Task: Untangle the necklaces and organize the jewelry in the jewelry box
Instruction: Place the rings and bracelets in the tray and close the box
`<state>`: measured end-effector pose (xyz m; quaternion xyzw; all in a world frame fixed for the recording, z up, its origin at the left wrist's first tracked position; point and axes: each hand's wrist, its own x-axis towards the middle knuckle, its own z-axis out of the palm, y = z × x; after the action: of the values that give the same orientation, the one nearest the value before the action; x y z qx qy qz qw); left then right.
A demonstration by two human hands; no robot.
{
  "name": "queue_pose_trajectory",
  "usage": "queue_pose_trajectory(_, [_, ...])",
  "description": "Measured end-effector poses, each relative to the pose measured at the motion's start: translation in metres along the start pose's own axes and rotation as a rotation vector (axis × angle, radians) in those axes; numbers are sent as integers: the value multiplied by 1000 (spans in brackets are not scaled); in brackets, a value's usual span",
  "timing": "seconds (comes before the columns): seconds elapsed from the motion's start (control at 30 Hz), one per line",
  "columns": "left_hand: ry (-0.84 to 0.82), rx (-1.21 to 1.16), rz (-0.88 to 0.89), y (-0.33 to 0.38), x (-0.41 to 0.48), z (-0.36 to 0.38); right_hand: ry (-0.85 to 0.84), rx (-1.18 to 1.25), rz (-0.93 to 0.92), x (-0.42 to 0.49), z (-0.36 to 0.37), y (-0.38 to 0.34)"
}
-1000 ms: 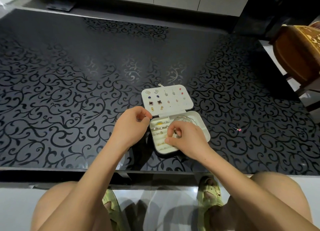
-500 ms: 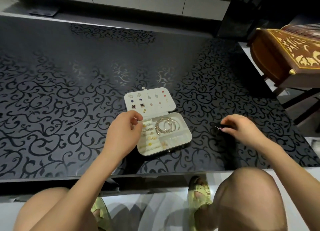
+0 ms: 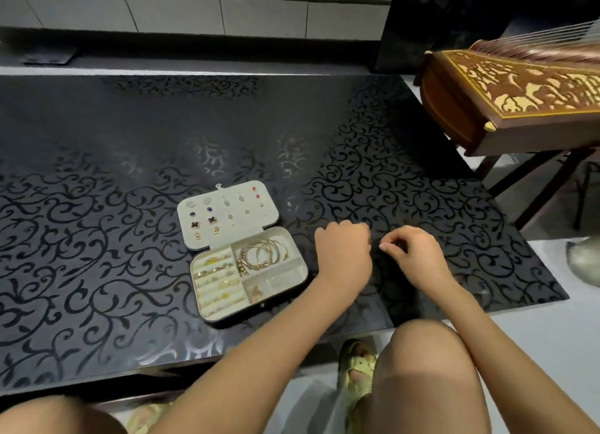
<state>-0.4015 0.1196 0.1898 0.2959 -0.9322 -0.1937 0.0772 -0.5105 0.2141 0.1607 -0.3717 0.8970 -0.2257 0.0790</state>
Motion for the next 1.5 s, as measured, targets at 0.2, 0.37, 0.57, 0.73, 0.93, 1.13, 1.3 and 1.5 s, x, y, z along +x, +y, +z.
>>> queue_pose_trajectory(0.2, [-87,62,-50,6,19,32,17,138,2,-7,-3,7])
queue_pose_trajectory(0.37, [-34,118,6,10,20,42,-3,137,11,-7,-4,13])
queue_pose_trajectory(0.57, [-55,-50,-27,3,17,25,18,154,-16,-11,-10,7])
queue_pose_trajectory(0.73, [7,-630,-226,-43,-10,-39,-22,282,-120,-16,-21,-32])
queue_pose_trajectory(0.93, [-27,-808,-363,-135,-60,-100,-311,380,-290,-26,-1,-115])
queue_pose_trajectory(1.13, [-7,-865,-380,-184,-82,-113,-490,306,-274,-21,41,-170])
queue_pose_trajectory(1.3, [2,-788,-296,-187,-78,-121,-586,190,-202,-15,52,-189])
queue_pose_trajectory(1.5, [-54,-744,-277,-191,-83,-121,-635,-51,-264,-16,56,-201])
